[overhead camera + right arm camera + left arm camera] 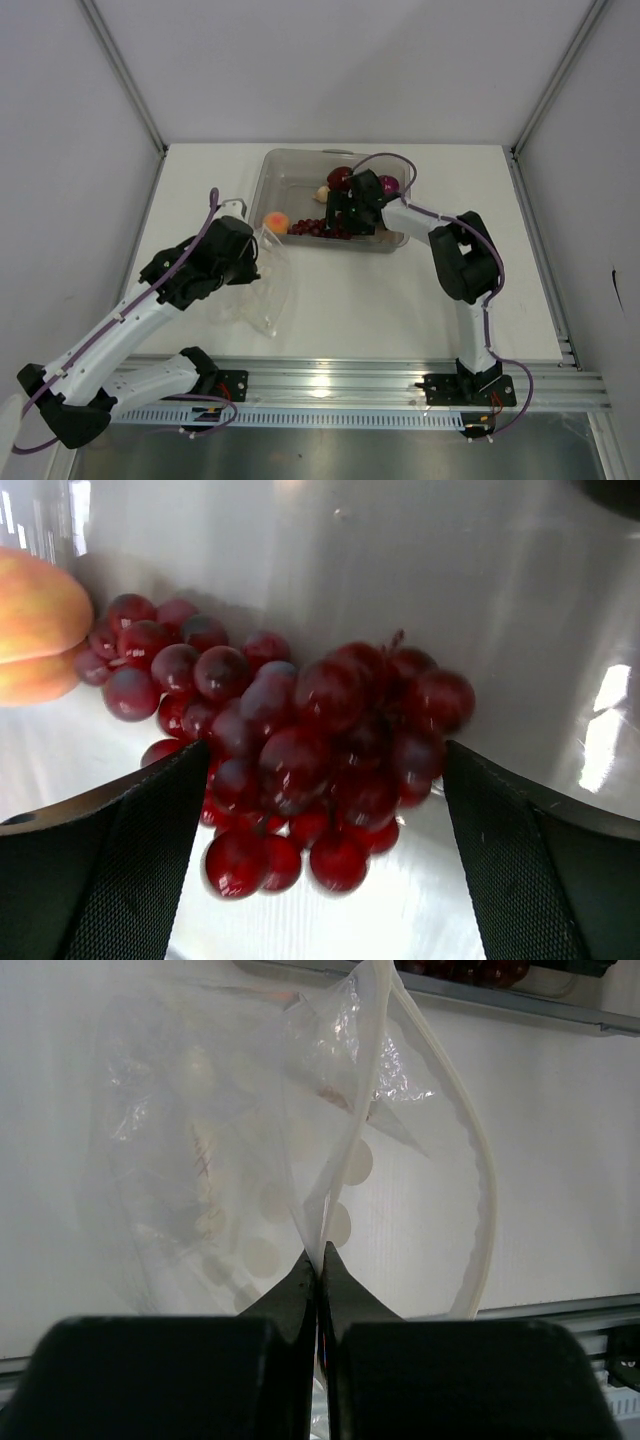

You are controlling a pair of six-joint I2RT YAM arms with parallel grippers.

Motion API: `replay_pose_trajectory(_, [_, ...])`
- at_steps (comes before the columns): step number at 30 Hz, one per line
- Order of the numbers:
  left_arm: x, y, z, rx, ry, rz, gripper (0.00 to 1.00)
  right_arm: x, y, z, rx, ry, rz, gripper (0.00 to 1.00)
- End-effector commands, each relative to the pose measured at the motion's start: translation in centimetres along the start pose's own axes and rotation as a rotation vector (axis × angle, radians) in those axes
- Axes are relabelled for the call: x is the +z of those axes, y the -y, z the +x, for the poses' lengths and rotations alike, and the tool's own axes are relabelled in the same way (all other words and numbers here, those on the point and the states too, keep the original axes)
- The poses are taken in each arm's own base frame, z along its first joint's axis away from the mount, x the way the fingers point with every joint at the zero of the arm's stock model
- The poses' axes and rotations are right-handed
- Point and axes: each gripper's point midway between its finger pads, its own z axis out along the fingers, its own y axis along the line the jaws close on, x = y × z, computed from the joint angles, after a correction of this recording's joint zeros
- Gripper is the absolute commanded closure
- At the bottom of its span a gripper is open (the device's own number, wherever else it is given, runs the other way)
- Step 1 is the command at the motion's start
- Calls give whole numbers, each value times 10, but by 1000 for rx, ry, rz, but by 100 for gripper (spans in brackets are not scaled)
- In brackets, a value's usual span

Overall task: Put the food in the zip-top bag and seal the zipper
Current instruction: Pick up the fake fruit from the bin.

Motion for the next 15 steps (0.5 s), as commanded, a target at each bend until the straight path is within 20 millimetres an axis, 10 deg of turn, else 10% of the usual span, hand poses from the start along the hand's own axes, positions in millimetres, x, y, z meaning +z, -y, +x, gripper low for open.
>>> replay_pose_trajectory(1, [-2,6,-5,5,23,38,99,6,-14,-18,21,47,-49,3])
replay_pose_trajectory(8, [0,15,-1,13,-1,81,99,15,-14,-13,39,41,-64,23])
replay_pose_trajectory(15, [1,18,-1,18,-8,91,99,14,-22,-12,44,31,-136,69])
